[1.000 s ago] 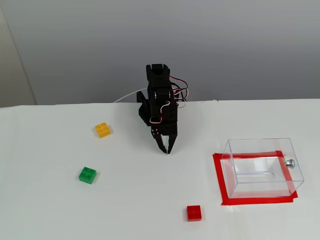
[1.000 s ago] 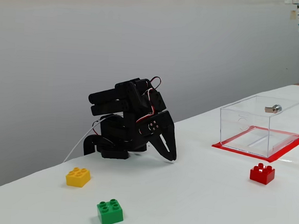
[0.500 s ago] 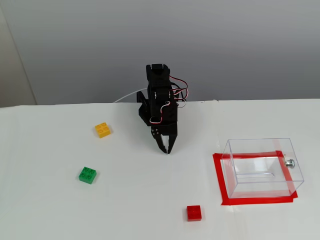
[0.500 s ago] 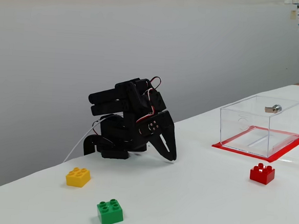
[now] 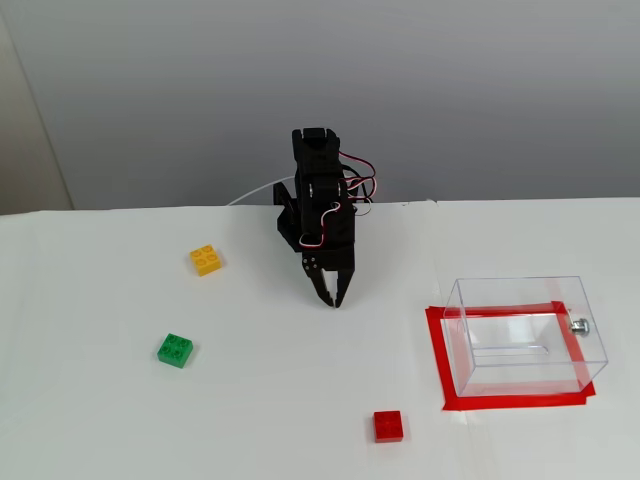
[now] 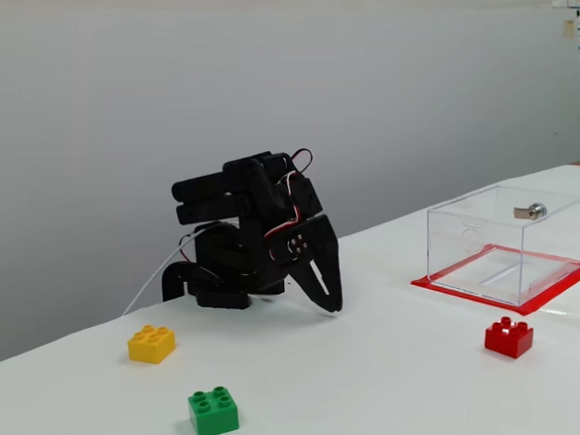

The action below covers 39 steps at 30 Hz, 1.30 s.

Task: Pick the red lego brick and place it into the transparent box

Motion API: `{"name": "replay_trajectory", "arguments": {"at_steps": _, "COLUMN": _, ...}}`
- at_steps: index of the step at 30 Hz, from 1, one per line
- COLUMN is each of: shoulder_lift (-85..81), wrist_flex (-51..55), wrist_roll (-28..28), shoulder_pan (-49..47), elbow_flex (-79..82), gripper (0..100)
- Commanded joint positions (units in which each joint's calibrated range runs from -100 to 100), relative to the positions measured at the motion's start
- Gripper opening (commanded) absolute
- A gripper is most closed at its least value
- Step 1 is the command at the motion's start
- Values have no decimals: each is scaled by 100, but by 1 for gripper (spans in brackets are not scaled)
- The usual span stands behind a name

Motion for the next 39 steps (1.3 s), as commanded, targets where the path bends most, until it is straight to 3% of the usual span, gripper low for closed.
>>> {"name": "replay_trajectory", "arguments": {"at_steps": 1, "shoulder_lift": -25, "wrist_flex": -58, "wrist_roll": 30, "shoulder_pan": -1, "elbow_flex": -580, "gripper": 1}}
{"name": "replay_trajectory", "arguments": {"at_steps": 10, "shoulder_lift": 348, "wrist_flex": -424, "wrist_roll": 35, "shoulder_pan": -1, "elbow_flex": -1123, "gripper": 1}}
{"name": "replay_trajectory", "arguments": {"at_steps": 28, "shoulder_lift": 4209, "wrist_flex": -2147, "wrist_roll": -7, "shoulder_pan": 58, "elbow_flex": -3980, "gripper": 1}}
{"name": "replay_trajectory", "arguments": {"at_steps": 39, "shoulder_lift": 5999, "wrist_flex": -2530, "wrist_roll": -22, "shoulder_pan": -201, "elbow_flex": -5644, "gripper": 1}}
